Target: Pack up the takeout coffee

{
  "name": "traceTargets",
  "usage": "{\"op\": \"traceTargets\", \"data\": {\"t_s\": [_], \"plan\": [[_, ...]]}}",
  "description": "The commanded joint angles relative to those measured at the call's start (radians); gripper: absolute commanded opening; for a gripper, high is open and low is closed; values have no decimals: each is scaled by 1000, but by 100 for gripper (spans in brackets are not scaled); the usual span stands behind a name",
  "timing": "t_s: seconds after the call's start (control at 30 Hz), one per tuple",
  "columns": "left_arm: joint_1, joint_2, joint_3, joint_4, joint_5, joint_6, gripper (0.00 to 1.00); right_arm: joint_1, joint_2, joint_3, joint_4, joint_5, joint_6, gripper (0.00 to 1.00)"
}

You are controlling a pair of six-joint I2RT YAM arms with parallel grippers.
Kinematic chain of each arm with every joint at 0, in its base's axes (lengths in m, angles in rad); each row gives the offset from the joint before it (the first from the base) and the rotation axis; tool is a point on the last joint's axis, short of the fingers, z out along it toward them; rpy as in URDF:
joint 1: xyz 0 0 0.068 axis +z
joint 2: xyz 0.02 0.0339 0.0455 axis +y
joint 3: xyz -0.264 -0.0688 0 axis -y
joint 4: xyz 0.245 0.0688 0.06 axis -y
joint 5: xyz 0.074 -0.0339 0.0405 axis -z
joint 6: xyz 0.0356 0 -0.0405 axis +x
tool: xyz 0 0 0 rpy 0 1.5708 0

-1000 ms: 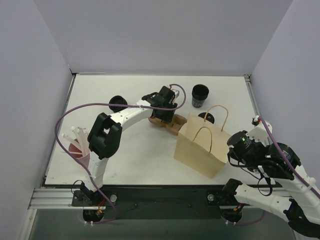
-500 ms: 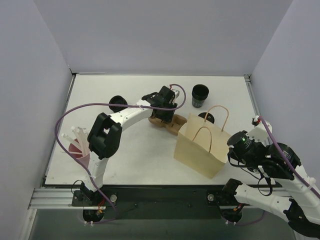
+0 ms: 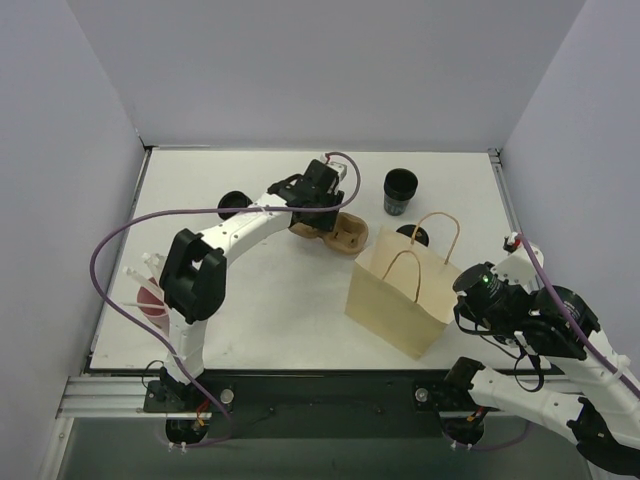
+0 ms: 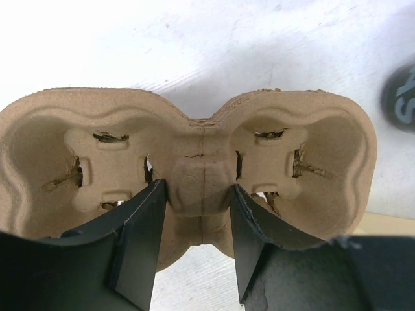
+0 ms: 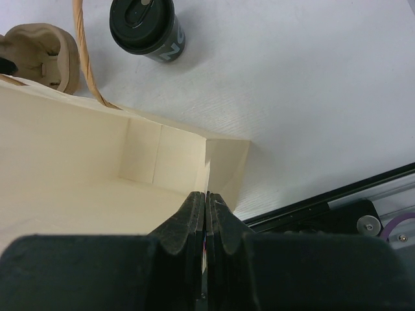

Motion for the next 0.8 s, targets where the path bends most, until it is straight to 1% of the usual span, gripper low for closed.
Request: {"op": "traceTargets", "data": {"t_s": [0.0,0.1,0.17,0.3,0.63,0.77], "plan": [[20,-5,43,-1,20,-4,52,-6,9,-8,-131,4,5,1],[29,2,66,-4,26,5,52,-6,15,-11,-125,4,5,1],[32,7,80,-14,32,6,55,-6,17,-10,-123,2,3,1],[37,16,109,-30,41,9,56,-6,17,-8,-122,5,2,1],[35,16,75,-27,38,13,56,-6,18,-4,-120,7,-9,1],[35,24,45,-14,29,13,61,-6,15,-8,-120,7,-10,1]]}}
